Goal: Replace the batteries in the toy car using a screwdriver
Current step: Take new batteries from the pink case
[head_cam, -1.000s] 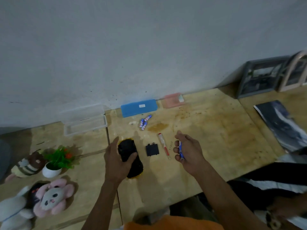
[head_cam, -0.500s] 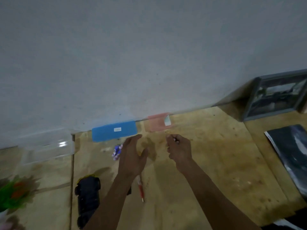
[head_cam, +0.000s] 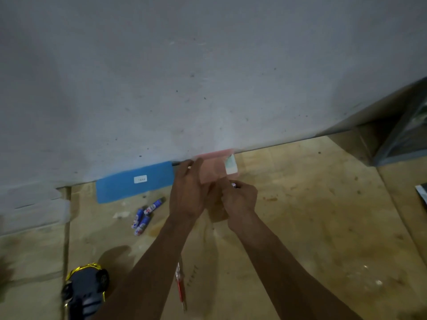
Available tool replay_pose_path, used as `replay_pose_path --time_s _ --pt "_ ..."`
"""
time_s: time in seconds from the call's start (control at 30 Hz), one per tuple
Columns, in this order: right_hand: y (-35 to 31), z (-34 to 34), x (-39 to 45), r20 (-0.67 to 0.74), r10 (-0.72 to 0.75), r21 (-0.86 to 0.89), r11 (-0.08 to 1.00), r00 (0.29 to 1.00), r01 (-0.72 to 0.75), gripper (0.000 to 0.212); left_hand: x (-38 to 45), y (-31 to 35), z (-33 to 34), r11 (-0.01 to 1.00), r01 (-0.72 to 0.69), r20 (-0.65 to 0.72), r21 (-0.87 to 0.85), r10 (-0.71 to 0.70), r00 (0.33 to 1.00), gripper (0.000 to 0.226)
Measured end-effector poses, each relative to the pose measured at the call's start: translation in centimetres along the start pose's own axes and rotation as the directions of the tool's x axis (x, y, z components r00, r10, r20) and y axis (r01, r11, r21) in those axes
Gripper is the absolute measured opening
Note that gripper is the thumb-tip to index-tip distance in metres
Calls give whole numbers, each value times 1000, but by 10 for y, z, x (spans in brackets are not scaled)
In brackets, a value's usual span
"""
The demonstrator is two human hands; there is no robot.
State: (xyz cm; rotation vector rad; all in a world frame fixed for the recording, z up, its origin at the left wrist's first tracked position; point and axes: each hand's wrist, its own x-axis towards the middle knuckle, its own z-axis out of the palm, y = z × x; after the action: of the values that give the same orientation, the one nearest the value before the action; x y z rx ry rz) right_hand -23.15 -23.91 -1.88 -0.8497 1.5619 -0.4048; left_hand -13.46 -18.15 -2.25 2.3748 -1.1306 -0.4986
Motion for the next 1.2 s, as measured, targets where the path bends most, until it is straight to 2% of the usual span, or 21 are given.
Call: replay_pose_path --time_s 0.1,0.27,0.4,0.47,0.6,0.7,0.73,0.8,0.9,0.97,1.03,1.13,1.2 --pt "0 5 -3 -4 24 69 997 1000 -23 61 2 -3 6 1000 -5 -6 -6 5 1000 58" --pt "-2 -1 -7 82 52 134 989 995 -63 33 0 -2 13 999 33 2 -42 -33 999 63" --pt "-10 -4 -9 141 19 138 990 990 -38 23 3 1 11 994 65 -2 -85 -66 998 63" --pt "-15 -8 -11 148 -6 96 995 989 -8 23 4 -1 12 994 82 -15 -73 -83 996 64" --pt "-25 -25 -11 173 -85 -103 989 981 104 20 0 3 11 988 138 -36 -67 -141 989 64" --pt "-45 -35 -8 268 -187 -180 954 945 240 16 -5 15 5 913 226 -87 -339 -269 959 46" --pt "-54 -36 -7 303 -219 -194 939 928 285 15 -7 17 4 901 234 -104 -366 -289 952 49" --pt "-72 -38 -7 386 -248 -200 918 889 343 13 -13 15 6 933 199 -123 -298 -245 962 53" --pt "-89 -39 1 505 -207 -247 896 838 370 10 -16 8 6 974 106 -136 -202 -135 981 45" --pt "-93 -38 10 580 -182 -351 824 794 445 18 -16 6 3 981 28 -160 -193 -60 985 45" --pt "-89 -35 19 677 -226 -398 688 700 607 21 -14 8 -4 980 -35 -171 -195 1 985 49" --pt "-83 -31 23 780 -294 -382 475 552 793 21 -7 1 -6 991 -22 -126 -129 6 992 47" --pt "-75 -25 31 827 -294 -376 344 479 860 27 -2 -3 -5 994 -20 -105 -104 9 994 49"
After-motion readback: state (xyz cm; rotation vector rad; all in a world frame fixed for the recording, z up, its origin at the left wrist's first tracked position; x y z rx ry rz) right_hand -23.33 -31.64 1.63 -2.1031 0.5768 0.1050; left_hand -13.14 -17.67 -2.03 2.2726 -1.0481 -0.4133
